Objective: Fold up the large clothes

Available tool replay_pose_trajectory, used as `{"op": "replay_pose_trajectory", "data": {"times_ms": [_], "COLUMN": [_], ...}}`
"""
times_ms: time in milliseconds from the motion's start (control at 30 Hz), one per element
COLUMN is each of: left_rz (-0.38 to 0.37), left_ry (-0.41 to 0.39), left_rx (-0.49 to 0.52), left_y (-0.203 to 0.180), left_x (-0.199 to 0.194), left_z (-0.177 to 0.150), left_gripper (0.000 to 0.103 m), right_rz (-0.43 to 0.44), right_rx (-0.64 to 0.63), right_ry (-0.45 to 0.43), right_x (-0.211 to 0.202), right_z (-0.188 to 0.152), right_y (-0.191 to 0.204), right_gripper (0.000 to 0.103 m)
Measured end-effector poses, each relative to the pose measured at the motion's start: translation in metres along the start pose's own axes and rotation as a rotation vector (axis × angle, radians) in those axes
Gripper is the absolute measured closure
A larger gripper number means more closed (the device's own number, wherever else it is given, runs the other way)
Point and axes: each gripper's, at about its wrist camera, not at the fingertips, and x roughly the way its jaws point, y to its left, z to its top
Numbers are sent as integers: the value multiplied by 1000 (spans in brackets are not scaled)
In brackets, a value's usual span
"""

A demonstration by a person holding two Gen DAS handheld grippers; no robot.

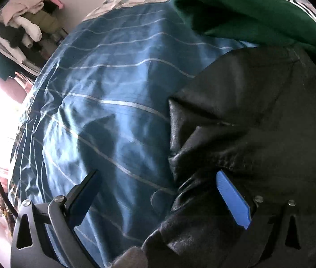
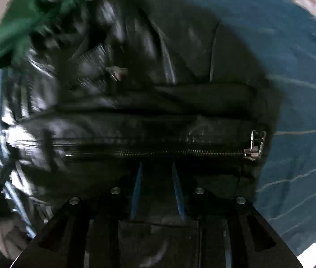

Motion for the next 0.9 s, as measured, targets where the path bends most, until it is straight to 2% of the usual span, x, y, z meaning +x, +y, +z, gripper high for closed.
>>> {"op": "replay_pose_trajectory", "data": {"times_ms": [200, 333, 467, 500, 567, 633, 700, 800, 900], "left_rz": [58, 63, 92, 103, 125, 152, 193, 306, 408], "left_ry": [-26, -6, -11, -9, -13, -21, -30, -24, 2], "left_rx": [-5, -33, -30, -25, -25, -30, -24, 24, 82], "left_y": [-7, -7, -8, -9, -7, -5, -6, -19, -44], "left_x": [-2, 1, -6, -9, -20, -36, -51, -77, -105], "left_z": [-3, 0, -1, -1, -2, -6, -13, -38, -80], "left_gripper": [0, 0, 0, 0, 0, 0, 0, 0, 0], "right_rz": [-36, -22, -1, 15, 50, 54, 82, 91, 51], "right_rx": [-1, 0, -6, -3, 12, 15, 27, 63, 75], "right_ry": [-2, 26, 51, 51, 24, -25, -57, -64, -41], "right_x": [5, 11, 5, 2, -14, -36, -53, -69, -71], "right_z": [0, -1, 14, 22, 19, 10, 0, -19, -41], "right_y": [6, 10, 7, -5, -16, -32, -50, -89, -130], "right_gripper": [74, 74, 74, 73, 65, 50, 44, 43, 43]}}
